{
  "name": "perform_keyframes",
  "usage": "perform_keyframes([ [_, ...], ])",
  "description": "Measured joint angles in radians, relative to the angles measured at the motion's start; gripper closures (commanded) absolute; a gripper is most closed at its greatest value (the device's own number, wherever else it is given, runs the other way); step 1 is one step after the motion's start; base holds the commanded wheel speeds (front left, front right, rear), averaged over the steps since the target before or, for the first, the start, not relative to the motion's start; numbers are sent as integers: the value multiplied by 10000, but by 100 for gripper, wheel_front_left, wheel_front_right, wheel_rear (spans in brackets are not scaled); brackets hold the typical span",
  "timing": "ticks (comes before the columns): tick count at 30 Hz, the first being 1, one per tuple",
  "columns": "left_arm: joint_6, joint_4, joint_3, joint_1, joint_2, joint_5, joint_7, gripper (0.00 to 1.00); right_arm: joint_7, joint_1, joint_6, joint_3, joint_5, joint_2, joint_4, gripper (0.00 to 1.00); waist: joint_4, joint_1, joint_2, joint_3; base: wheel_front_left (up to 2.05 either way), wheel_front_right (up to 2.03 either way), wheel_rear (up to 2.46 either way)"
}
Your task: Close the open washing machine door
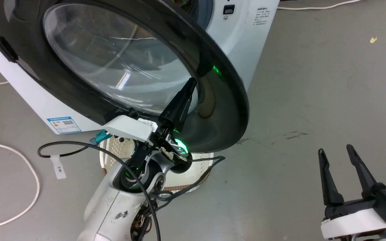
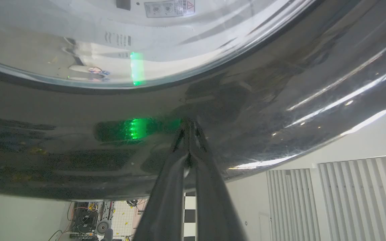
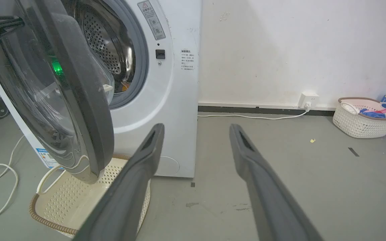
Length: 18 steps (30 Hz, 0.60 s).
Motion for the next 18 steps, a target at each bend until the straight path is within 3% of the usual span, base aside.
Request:
perform_keyframes([
  [7,0,-138,171,290,10,460,-90,100,0,22,0,-59,12,2,21,0,446,-1,0,-275,0,0,0],
  [10,0,-568,324,824,52,1705,-215,100,0,93,0,-157,-56,2,-4,0,758,-2,0,-539,0,0,0],
  [15,-2,-1889,336,1822,780,4591,-1519,100,0,371,0,-299,-59,2,-50,0,1316,-3,0,-1060,0,0,0],
  [16,-2,-2088,311,2008,1053,5283,-2000,0,0,402,0,-328,-75,2,-65,0,1427,-3,-1,-1166,0,0,0],
  [18,-2,-2324,186,2421,1662,6640,-2970,0,0,455,0,-385,-86,0,-104,0,1629,-3,0,-1371,0,0,0],
])
